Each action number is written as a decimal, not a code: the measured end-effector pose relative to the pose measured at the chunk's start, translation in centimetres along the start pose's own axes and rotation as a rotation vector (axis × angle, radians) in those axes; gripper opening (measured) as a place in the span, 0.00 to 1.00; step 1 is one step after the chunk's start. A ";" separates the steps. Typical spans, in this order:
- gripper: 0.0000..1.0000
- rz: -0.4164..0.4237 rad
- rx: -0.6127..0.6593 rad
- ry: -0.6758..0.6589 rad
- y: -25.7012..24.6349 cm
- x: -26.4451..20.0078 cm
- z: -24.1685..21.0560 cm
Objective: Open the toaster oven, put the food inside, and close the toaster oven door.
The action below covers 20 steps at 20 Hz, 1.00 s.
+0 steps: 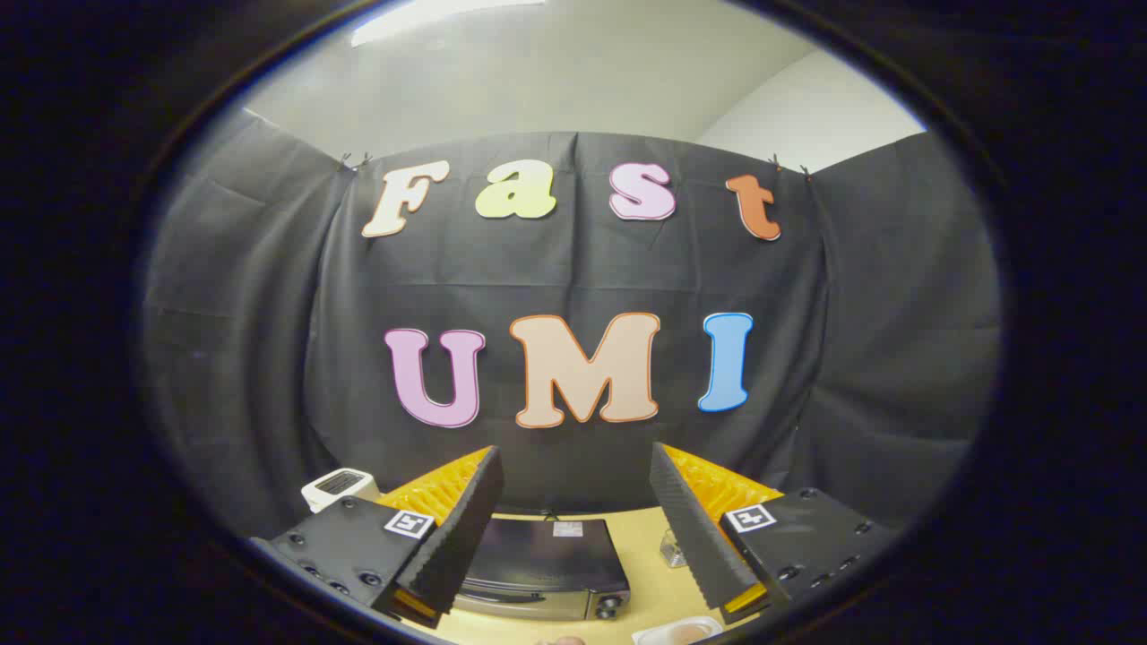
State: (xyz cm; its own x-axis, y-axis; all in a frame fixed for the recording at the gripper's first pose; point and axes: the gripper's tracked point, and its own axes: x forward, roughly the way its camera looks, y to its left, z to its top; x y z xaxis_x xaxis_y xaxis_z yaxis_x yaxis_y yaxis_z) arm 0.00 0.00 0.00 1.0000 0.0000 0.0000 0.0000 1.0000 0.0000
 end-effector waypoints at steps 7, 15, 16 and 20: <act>1.00 0.006 -0.026 0.004 0.8 0.0 0.0; 1.00 0.048 -0.002 0.034 3.1 0.2 -2.0; 1.00 0.047 0.000 0.039 3.3 0.4 -2.4; 1.00 0.049 0.007 0.082 5.2 1.7 -6.2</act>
State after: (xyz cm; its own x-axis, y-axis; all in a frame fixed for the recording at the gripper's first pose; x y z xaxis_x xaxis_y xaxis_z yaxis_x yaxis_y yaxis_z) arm 1.73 5.22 -6.23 0.9954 0.0490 -0.0822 -0.0484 0.9988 0.0086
